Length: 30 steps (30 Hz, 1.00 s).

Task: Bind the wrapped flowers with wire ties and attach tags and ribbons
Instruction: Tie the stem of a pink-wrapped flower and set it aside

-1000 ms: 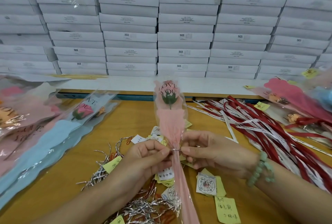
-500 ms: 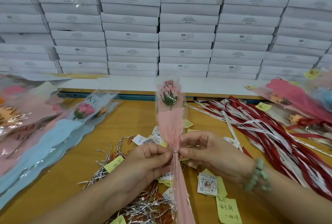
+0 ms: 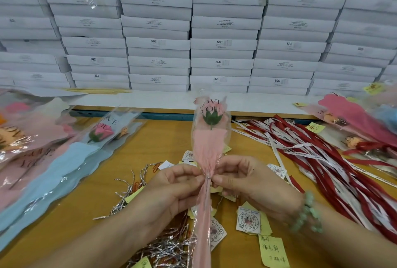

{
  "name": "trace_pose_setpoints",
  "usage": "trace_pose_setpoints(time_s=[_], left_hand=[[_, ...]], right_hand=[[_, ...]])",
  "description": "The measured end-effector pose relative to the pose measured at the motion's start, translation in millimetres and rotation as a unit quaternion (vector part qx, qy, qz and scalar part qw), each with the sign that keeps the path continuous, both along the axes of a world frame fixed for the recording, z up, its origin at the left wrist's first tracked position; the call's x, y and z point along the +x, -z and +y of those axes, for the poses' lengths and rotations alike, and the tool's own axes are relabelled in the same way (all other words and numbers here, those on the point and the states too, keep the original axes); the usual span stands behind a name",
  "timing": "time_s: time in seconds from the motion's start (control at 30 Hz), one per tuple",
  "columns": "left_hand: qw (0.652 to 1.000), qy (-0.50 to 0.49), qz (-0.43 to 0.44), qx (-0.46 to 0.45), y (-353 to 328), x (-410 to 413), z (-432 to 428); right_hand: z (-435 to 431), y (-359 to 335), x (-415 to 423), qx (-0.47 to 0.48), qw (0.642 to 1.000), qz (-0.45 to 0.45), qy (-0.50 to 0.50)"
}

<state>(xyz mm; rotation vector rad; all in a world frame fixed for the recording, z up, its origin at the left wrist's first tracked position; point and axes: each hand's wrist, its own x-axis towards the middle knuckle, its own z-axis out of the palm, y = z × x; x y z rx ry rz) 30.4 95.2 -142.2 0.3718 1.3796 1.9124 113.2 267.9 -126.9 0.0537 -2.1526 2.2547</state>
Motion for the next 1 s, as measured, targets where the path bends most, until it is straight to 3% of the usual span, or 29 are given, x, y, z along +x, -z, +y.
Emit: trace_pose_setpoints(time_s=[0.2,0.5,1.0], left_hand=[[0.998,-0.015,0.039,-0.052,-1,1,-1],[0.994,-0.059,0.074,-0.053,-5,7,1],[0.991,-0.030,0.092,-0.088,-14,12,-1]], right_hand=[[0,2,1,0.020,1.000,0.009,0.012],[-2,3,0,0.035,0.999,0.021,0.023],[1,7,0,0.088,0.994,0.022,0.064]])
